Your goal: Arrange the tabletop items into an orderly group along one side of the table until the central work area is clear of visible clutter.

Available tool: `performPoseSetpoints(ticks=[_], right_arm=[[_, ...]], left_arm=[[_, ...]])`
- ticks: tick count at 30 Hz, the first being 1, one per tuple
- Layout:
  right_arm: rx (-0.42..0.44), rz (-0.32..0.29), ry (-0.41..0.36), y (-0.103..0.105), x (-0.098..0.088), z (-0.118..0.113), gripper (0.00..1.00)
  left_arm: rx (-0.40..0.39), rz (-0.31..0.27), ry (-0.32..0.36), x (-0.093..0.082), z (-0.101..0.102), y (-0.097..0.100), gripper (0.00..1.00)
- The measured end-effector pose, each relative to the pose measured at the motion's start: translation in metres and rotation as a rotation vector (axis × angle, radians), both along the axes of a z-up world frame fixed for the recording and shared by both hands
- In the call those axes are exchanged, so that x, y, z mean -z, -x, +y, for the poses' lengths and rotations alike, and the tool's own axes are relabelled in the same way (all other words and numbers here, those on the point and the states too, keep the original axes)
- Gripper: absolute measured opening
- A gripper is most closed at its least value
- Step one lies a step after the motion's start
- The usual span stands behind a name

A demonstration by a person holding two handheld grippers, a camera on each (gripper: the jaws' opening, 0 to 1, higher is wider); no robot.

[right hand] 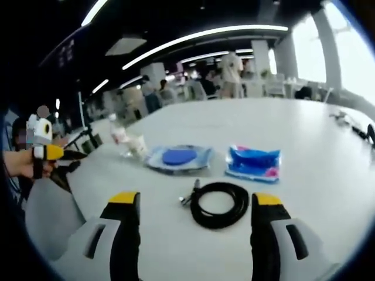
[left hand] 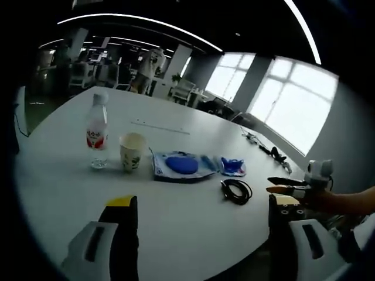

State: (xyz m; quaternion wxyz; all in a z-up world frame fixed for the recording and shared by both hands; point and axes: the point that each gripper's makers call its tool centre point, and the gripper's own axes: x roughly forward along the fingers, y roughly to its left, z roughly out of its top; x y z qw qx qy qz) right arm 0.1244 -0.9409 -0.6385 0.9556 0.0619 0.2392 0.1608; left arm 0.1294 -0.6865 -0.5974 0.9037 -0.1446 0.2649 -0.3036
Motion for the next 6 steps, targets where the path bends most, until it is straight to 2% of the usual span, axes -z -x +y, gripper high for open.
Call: performPoseSetpoints(ticks=[6], right_arm=[[-0.011, -0.006, -0.021, 0.0052, -0.0015, 0.0097, 0.74]], left_arm=[[-0.005, -0.007, -0.023, -0.0053, 0.0034, 0.0099, 0.92]])
